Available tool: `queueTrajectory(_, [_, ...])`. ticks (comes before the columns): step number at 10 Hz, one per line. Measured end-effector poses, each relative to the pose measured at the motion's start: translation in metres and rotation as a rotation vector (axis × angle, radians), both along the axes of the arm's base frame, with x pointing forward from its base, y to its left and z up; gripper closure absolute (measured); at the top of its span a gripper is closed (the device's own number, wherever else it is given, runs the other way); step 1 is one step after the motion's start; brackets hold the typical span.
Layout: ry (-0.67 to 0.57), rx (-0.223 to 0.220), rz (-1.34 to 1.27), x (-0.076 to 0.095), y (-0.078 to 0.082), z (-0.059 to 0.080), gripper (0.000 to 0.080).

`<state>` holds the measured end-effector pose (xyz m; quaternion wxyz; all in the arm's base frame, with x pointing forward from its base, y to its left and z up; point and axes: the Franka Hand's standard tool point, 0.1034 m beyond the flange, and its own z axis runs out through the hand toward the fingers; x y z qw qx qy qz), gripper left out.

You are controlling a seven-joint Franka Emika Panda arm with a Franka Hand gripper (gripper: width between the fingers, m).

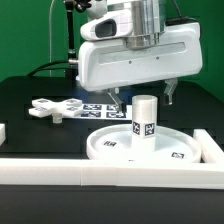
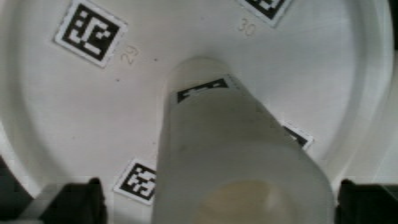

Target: Assemble round table

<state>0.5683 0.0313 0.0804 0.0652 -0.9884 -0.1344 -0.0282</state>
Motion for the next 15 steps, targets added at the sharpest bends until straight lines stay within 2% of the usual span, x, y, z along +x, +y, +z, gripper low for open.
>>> queueTrajectory(5, [-0.032,-0.027,0.284,-0.0005,-0.0041,-0.0013,0.0151])
queueTrajectory(8, [-0.055,-0.073,0.599,0.0008,-0.0025,-0.0015,0.0151])
queueTrajectory(12, [-0.077,-0.093,0.908,-0.0016,-0.0025,-0.0059,0.0151])
queueTrajectory(15, [-0.080,-0.126,1.129,-0.0003,-0.0004,-0.0067,0.0151])
